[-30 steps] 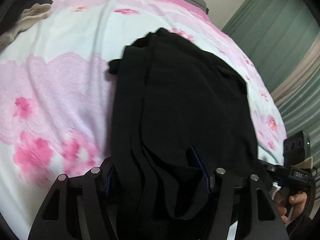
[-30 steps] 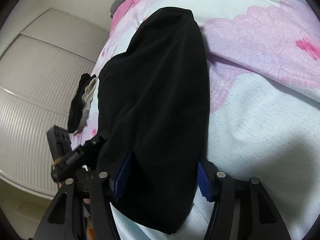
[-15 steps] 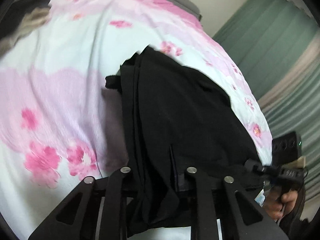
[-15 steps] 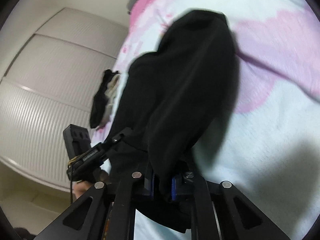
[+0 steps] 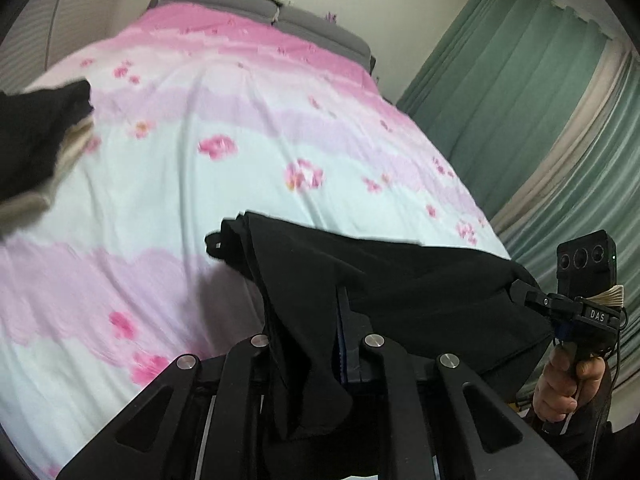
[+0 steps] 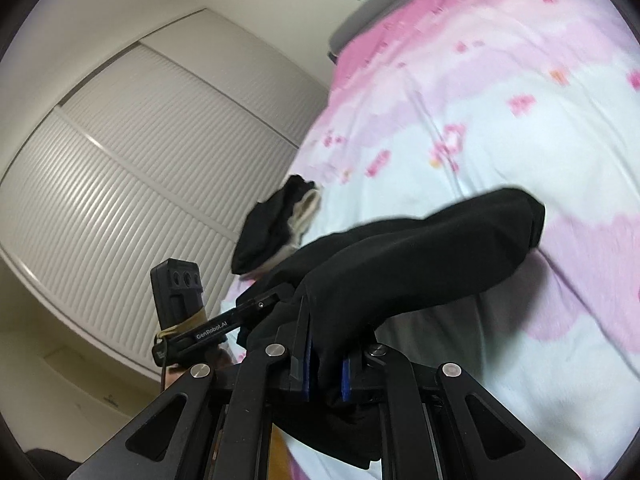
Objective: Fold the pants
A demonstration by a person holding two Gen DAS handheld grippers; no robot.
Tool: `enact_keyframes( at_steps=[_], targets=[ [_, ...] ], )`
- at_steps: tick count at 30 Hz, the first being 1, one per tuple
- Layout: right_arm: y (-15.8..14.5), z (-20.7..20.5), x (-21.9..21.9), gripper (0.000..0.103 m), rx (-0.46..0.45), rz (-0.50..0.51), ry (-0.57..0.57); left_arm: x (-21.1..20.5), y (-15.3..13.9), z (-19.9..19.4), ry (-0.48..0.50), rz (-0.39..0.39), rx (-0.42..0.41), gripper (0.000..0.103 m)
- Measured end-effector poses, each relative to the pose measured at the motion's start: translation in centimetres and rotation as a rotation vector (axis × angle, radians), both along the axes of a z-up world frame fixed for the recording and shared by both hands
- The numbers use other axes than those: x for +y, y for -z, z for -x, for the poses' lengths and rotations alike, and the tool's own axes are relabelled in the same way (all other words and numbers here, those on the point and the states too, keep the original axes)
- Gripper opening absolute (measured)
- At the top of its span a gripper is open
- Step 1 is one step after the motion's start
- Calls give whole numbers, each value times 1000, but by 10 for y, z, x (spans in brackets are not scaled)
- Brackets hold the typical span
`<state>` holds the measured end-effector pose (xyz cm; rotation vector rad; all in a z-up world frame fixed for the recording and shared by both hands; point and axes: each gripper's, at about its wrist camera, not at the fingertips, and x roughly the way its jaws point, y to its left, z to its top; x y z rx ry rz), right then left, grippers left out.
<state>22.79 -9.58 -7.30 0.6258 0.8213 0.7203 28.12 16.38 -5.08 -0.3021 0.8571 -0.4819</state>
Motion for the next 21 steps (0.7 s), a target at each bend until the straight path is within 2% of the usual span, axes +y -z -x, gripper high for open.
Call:
enact_keyframes(
  at_steps=[7,14,21],
  targets=[
    [-48,-11,30,11,-59,23,-53,59,-53,4,-58,11,-59,14],
    [-106,-34,101,11,-119,45,-133,127,-76,2,-130,43,-55,14],
    [-167,-55,185,11,-196,98,-229,201,-107,8,-235,96,-122,14]
  ],
)
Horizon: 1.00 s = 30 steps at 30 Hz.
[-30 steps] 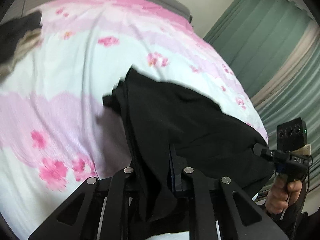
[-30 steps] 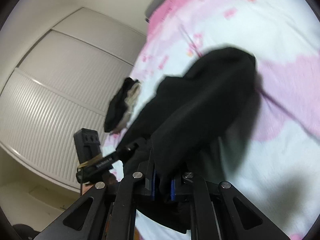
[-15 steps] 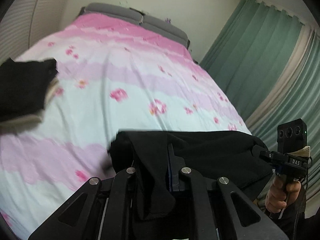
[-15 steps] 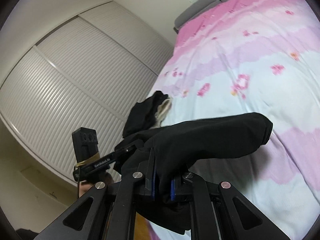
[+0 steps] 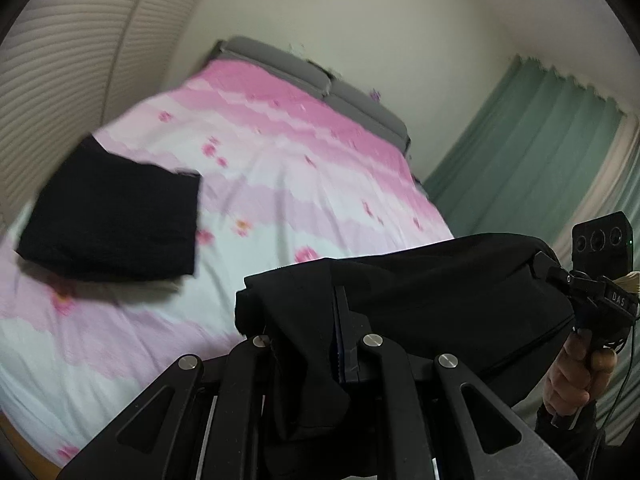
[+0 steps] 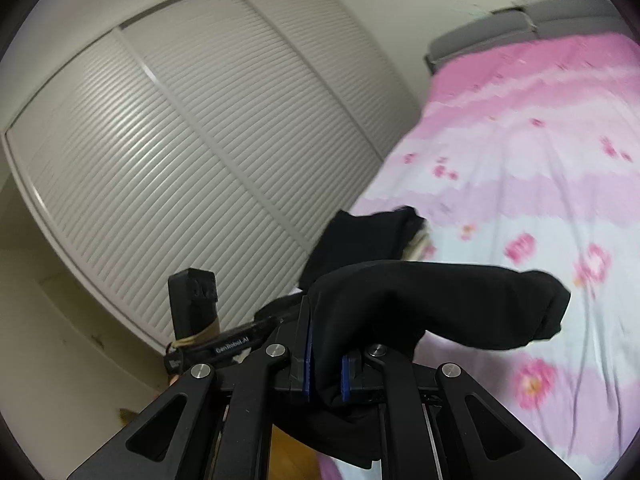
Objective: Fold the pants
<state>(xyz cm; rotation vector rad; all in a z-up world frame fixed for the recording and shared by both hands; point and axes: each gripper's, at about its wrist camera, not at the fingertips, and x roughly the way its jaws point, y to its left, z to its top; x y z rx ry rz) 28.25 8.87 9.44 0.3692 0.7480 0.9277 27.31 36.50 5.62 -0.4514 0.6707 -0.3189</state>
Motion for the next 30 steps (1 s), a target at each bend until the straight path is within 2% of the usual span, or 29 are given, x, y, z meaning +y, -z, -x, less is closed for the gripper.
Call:
enact_keyframes(
  at_steps=[5,11,14,16,18,21,22,25,27,29,30],
  targets=[
    [-34,-29,65,11,-10,8,-68,65,-34,-17,-80,-30,-22,14],
    [-67,-83,162,11,-33,-4,-130,171,-83,-48,-205,-95,-46,14],
    [-83,-103,219,11,-71,-36,-172,214,-109,-61,-274,-178,-90,14],
    [-88,-115,254,11,-137,-53,-198,237,-113,-72,-300,-215,-109,14],
    [-81,-128,279,11,-183,-58,-204,255,-92,-89,-320,-238,-98,14],
    [-37,-152,304,11,-202,-27,-202,264,-29,-111,-316,-249,-46,14],
    [-14,-160,308,11,-188,-3,-202,265,7,-121,-301,-245,-12,14],
    [77,-181,309,11,-93,111,-190,256,91,-136,-254,-227,71,14],
    [142,-188,299,11,-4,172,-180,243,125,-135,-240,-246,67,14],
    [190,-185,283,10,41,197,-177,232,142,-130,-243,-276,44,14],
    [203,-182,280,10,42,209,-177,227,146,-127,-243,-289,29,15]
  ],
)
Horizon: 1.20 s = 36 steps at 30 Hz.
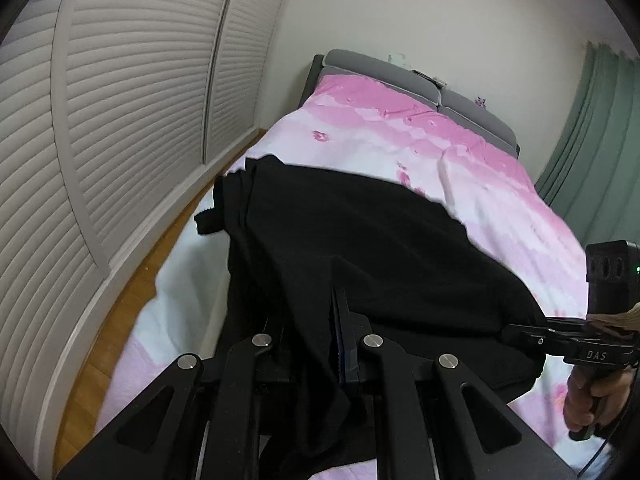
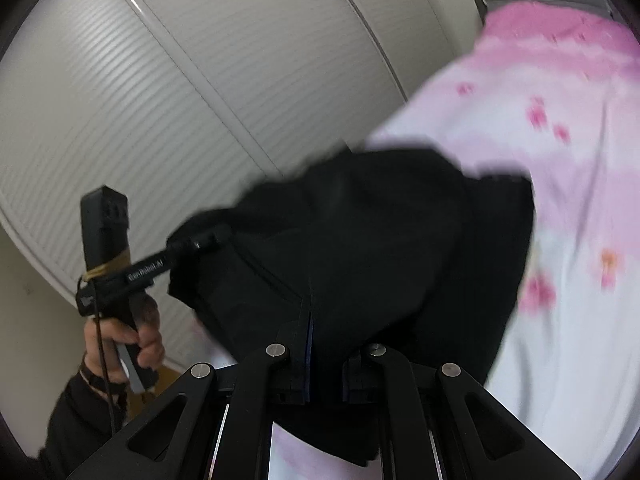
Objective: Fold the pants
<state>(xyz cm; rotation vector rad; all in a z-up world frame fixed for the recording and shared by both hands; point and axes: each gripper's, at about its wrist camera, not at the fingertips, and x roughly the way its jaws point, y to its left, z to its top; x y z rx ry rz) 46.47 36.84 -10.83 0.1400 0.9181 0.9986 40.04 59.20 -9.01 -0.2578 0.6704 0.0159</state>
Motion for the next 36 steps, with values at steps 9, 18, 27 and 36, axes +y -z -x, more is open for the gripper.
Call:
enact_keyframes(
  at_steps=[9,18,27,36],
  targets=[
    [23,-11,-14,10,-61,14,67,-6,19,2,-21,-3,-13,32],
    [-26,-14,-33,55,-187,20,61,-3,-21,33,-6,-140,-63,51],
    [-67,-78,-10,70,-246,88,137,-9,-63,-38,-29,-175,-50,57],
    [-7,-141,24,40,16,97,108,-33,-31,-83,-50,-266,59,57]
  ],
)
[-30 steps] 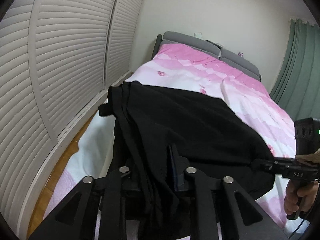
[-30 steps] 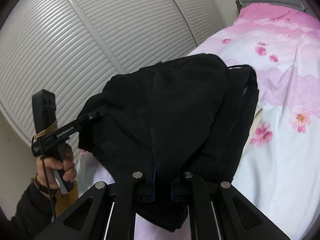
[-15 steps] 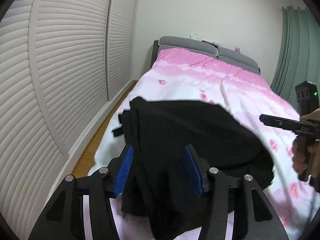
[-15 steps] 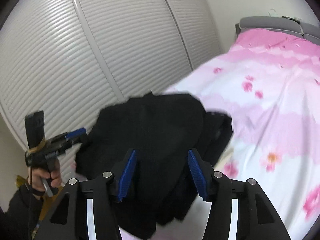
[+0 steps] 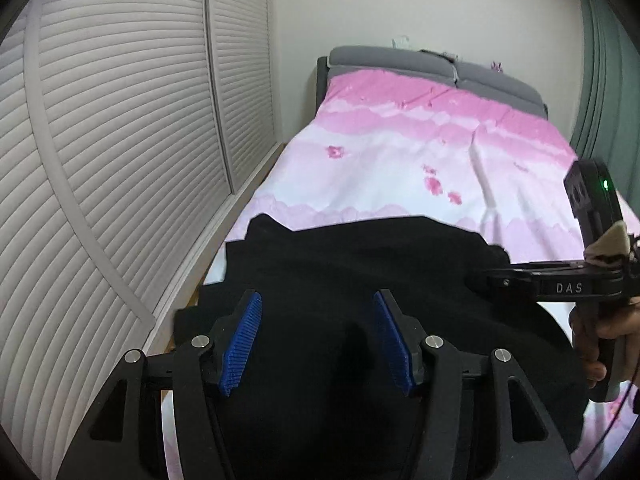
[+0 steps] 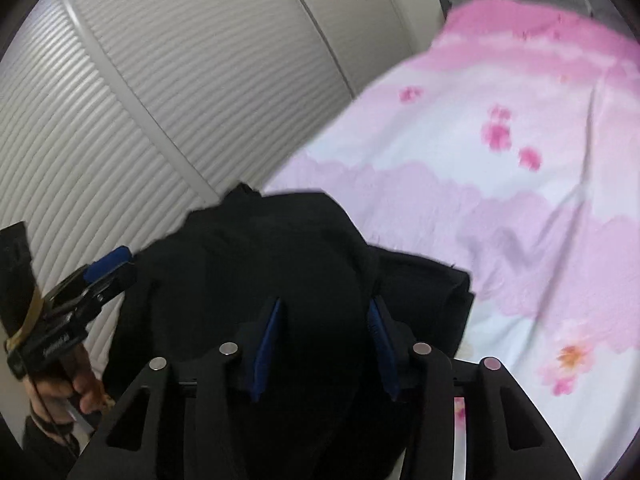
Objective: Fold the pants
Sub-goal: 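Lower the pants onto the dark garment stack and open both grippers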
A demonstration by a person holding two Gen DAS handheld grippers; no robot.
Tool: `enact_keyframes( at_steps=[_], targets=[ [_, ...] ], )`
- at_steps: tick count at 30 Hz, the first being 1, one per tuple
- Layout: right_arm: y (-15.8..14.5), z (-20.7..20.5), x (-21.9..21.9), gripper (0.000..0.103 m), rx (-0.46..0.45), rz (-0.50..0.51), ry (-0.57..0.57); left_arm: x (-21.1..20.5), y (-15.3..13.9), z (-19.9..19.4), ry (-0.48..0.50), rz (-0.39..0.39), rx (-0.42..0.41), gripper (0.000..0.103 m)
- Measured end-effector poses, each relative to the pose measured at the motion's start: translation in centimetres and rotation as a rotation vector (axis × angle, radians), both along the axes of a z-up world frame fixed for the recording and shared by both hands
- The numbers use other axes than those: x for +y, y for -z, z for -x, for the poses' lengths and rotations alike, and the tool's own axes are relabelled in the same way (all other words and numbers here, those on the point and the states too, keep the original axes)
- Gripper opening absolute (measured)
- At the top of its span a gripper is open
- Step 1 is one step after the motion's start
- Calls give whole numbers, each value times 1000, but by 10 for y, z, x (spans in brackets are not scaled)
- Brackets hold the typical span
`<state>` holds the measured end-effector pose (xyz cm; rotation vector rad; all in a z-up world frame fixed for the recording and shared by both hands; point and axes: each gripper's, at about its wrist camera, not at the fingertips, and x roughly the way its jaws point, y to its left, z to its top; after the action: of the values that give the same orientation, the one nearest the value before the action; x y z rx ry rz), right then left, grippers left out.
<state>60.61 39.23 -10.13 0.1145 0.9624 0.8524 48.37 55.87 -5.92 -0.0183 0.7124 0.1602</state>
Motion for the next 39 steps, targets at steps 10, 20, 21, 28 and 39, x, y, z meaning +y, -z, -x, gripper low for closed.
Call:
enact_keyframes(
  at_steps=[10,20,21,28,39],
  targets=[
    [-11,5,-14,9,-115,-47,50,-29,-1,-9,7,-6,-23,57],
    [-5,6,-29,40,-112,49,118,-37,1,7,-1,-8,-44,57],
    [-11,12,-33,46,-128,59,120,-37,-4,18,-3,-7,-61,57],
    [-36,94,-78,60,-206,-17,130,-36,-8,95,-26,78,-121,62],
    [21,153,-81,32,39,-20,118,-39,45,133,-79,101,-81,62]
  ],
)
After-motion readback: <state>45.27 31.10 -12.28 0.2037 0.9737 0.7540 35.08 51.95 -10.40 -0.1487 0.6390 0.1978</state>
